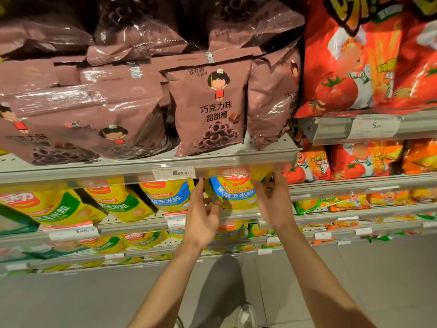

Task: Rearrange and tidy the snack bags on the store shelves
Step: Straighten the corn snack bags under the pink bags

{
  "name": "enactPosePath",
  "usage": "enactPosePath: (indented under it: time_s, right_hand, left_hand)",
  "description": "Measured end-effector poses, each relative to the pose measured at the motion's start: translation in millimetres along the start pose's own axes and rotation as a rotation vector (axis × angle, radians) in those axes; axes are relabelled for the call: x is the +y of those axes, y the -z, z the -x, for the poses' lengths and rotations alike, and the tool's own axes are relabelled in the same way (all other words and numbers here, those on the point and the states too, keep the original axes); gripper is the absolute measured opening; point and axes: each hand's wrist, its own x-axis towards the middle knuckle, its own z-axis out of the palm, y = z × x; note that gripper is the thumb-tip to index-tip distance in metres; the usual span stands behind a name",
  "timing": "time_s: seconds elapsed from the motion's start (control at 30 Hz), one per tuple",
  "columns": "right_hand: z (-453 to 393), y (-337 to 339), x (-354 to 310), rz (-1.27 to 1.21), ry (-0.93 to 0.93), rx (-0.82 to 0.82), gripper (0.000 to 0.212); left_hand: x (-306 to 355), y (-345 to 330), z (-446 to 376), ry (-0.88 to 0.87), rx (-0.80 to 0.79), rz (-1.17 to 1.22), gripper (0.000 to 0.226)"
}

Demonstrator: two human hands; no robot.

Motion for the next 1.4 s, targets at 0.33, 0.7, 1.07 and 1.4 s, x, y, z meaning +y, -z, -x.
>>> enactPosePath:
  time_s: [0.33,0.7,1.07,1.4]
  right_hand:
    - [60,-37,3,0.001,-0.053,0.252,0.063]
    - [97,-165,-28,0.04,-0.099,0.103,0.06]
    - [72,-177,-24,-0.008,-0.038,-0.083,0.052]
    - [64,-164,-8,-0.097,-0.066,-0.078,0.042]
  left_hand:
    - [-64,66,19,-0.003,0.168,-0.026,0.05]
    - [-95,118,-2,-0.139,0.037,-0.013,0.077]
    - [-88,103,-8,-0.036,0.053,0.006,0.079]
    - [-97,97,-5,-0.095,0.068,0.049,0.079]
